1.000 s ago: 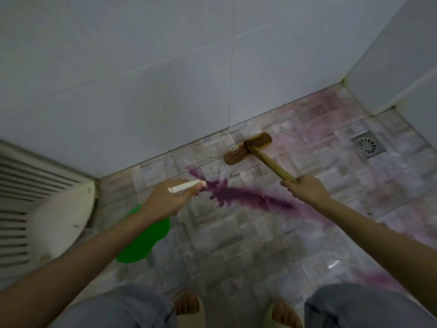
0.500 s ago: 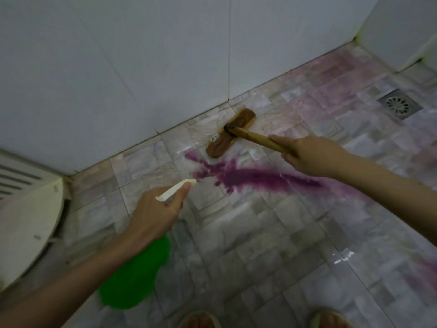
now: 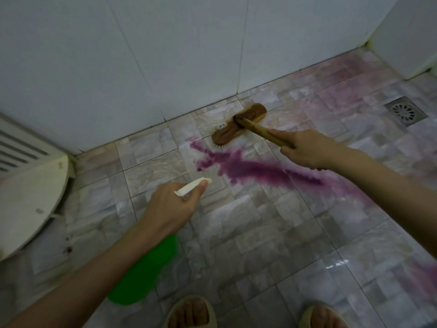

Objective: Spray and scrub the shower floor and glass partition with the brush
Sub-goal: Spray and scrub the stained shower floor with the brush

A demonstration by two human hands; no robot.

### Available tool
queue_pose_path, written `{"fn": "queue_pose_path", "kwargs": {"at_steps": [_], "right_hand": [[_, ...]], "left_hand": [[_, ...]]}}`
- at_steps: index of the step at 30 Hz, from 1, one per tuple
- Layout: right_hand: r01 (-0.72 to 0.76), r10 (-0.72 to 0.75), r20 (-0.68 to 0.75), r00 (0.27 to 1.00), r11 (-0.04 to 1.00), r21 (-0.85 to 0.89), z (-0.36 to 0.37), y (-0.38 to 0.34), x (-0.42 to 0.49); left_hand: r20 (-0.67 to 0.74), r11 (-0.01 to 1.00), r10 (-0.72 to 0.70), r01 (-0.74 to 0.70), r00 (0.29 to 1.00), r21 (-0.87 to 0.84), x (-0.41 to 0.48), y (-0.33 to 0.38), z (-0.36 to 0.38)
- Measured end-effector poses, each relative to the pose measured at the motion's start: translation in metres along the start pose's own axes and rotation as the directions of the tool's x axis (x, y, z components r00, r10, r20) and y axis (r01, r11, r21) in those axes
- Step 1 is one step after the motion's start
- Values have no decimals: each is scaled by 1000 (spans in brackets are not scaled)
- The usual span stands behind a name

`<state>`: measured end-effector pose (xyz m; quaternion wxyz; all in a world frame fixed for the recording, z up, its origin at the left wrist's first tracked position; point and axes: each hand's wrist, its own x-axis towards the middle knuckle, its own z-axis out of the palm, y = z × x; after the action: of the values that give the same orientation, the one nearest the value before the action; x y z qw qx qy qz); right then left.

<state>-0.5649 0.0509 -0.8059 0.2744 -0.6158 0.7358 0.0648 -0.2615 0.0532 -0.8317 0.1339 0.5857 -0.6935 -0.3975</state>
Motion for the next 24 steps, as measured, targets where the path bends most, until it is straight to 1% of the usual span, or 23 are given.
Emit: {"fn": "queue_pose_path", "kwargs": {"at_steps": [2, 3, 7, 10, 12, 14, 15, 17, 19, 20, 21, 22, 23, 24], "right_hand": [[8, -8, -14, 1000, 1000, -15, 3, 2, 1], [11, -11, -16, 1000, 1000, -13, 4, 3, 1], [20, -19, -6, 1000, 1000, 22, 4, 7, 1], [35, -34, -17, 999, 999, 32, 3, 9, 4], [38, -38, -32, 999, 999, 18, 4, 8, 4], [49, -49, -69, 996, 999, 1, 11, 8, 3], [60, -61, -88, 994, 998, -13, 14, 9, 1], [81, -84, -47, 995, 994, -70, 3, 6, -12], [109, -86, 122, 989, 975, -195, -23, -2, -35], [104, -53, 191, 980, 957, -271, -33, -8, -47], [92, -21, 210, 978, 937, -337, -39, -13, -55], [94, -27, 180, 983, 922, -375, -38, -20, -58], [108, -62, 131, 989, 921, -374, -33, -26, -56], [142, -120, 87, 989, 935, -325, -25, -29, -50]], "left_hand": [[-25, 1000, -11, 10, 1000, -12, 1, -2, 1], [-14, 1000, -11, 10, 1000, -23, 1, -1, 2], [80, 999, 25, -23, 996, -32, -1, 4, 6], [41, 998, 60, -59, 997, -26, 0, 7, 16], [27, 997, 36, -34, 999, -76, 4, 10, 17], [52, 994, 24, -19, 998, -106, 5, 13, 15], [56, 995, 31, -25, 998, -100, 4, 13, 16], [25, 997, 45, -43, 999, -65, 2, 8, 17], [-35, 999, 12, -13, 999, -45, 3, 3, 16], [-54, 998, -24, 21, 998, -68, 5, 0, 13], [-59, 994, -63, 57, 996, -97, 8, -2, 9], [-54, 989, -92, 85, 994, -119, 10, -5, 4], [-49, 987, -105, 98, 993, -127, 11, -8, 0], [-54, 987, -104, 97, 993, -128, 11, -11, -3]]}}
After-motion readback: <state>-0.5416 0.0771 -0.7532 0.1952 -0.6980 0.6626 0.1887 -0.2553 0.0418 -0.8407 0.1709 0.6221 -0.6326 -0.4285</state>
